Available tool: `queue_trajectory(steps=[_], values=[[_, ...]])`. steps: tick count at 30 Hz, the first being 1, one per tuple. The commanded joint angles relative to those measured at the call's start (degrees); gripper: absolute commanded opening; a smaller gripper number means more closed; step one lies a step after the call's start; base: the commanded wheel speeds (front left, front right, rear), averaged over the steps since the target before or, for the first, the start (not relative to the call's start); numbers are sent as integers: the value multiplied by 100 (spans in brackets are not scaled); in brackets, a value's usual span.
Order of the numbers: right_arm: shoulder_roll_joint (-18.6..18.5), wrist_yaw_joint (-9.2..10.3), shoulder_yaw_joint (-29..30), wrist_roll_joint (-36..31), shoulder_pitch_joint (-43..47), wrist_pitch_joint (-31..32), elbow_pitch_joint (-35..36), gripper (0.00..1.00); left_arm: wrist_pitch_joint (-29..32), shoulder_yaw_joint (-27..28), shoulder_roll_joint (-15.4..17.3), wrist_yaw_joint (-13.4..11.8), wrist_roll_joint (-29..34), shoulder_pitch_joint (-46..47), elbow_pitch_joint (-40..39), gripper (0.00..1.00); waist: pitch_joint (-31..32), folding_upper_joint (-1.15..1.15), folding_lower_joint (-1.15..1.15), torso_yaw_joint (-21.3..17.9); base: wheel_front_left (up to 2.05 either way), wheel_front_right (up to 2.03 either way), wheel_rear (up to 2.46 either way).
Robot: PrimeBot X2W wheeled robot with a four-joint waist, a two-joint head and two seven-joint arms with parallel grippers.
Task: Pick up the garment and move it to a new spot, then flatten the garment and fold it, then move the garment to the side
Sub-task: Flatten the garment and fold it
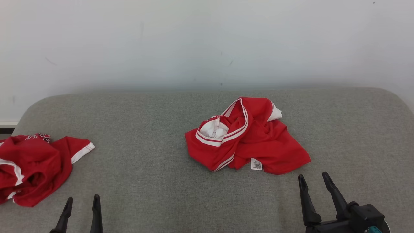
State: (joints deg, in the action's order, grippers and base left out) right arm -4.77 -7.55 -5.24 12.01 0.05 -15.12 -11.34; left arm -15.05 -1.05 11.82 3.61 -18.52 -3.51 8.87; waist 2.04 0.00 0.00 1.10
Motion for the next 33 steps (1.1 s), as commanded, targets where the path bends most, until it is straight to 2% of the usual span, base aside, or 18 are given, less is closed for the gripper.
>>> queue_trajectory(steps=[1, 19, 24, 33], values=[[-6, 13, -9, 37, -3, -4, 0, 100, -19, 32, -18, 34, 37, 2, 14, 100, -4, 0, 0, -3, 0, 0, 0], [-15, 13, -92, 46, -38, -5, 1, 100, -19, 215, -126, 144, 186, 64, 172, 100, -58, 0, 0, -167, 0, 0, 0], [10, 13, -118, 63, -103, -4, -21, 100, 65, -67, -124, 210, 255, 610, 312, 100, -185, 0, 0, -411, 0, 0, 0], [50, 13, -78, 105, -294, -5, 14, 100, 461, -746, -174, 336, 257, 2123, 675, 100, -616, 0, 0, -921, 0, 0, 0]])
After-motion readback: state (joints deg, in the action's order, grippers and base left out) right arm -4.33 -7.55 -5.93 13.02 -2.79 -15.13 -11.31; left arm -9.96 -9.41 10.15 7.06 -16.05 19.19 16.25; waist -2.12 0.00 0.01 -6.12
